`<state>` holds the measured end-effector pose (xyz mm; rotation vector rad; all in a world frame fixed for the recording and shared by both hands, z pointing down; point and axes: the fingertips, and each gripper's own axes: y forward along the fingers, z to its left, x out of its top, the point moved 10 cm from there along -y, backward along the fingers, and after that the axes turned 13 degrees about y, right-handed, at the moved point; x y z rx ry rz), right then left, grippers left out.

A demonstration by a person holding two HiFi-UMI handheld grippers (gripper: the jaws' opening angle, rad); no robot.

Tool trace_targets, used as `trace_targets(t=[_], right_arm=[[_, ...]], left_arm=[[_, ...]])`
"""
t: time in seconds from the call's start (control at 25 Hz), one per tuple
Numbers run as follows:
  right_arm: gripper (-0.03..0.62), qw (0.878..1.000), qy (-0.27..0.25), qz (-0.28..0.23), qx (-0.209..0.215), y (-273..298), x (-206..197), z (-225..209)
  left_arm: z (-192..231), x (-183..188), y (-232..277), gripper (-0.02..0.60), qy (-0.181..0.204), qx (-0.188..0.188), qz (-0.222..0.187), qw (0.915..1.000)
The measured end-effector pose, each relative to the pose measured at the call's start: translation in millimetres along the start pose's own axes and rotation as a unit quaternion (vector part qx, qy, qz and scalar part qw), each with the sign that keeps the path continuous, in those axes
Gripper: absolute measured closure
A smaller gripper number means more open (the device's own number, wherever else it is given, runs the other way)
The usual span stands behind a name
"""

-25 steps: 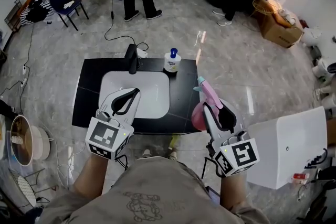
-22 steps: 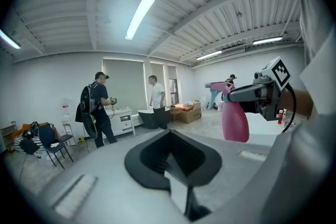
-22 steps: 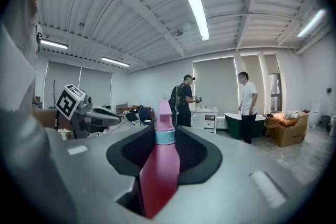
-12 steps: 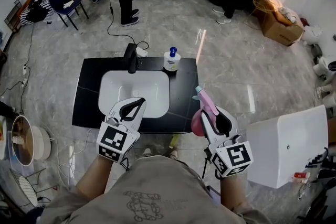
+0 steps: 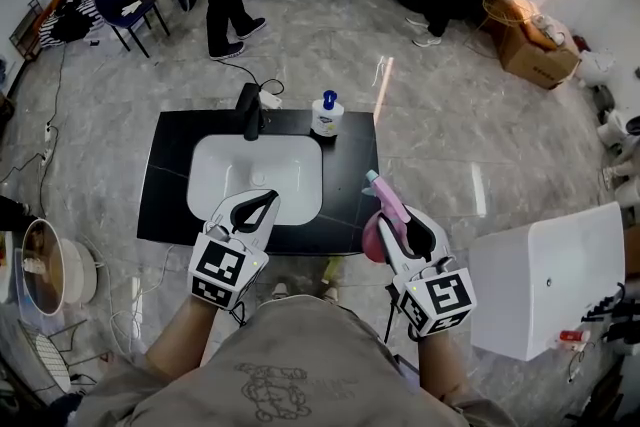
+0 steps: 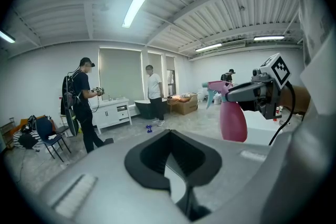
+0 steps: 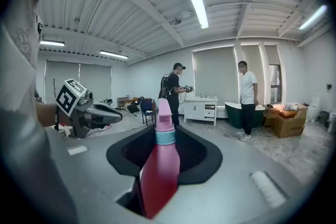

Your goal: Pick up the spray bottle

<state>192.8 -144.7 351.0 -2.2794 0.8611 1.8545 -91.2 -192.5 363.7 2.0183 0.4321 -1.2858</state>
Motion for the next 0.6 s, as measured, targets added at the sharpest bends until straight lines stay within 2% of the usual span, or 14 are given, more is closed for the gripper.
trace_targets(t=[0.4, 0.6], right_arm=[[0.434, 1.0, -0.007, -0.008, -0.003, 2.9, 6.3, -3.9], [0.434, 1.0, -0.005, -0.008, -0.004, 2.2, 6.2, -2.1]], left_arm=[[5.0, -0.5, 2.7, 0.581, 0.0, 0.005, -0.001, 1.0], [6.9, -2.8, -0.9, 0.581, 0.006, 0.02, -0.013, 0.9997]])
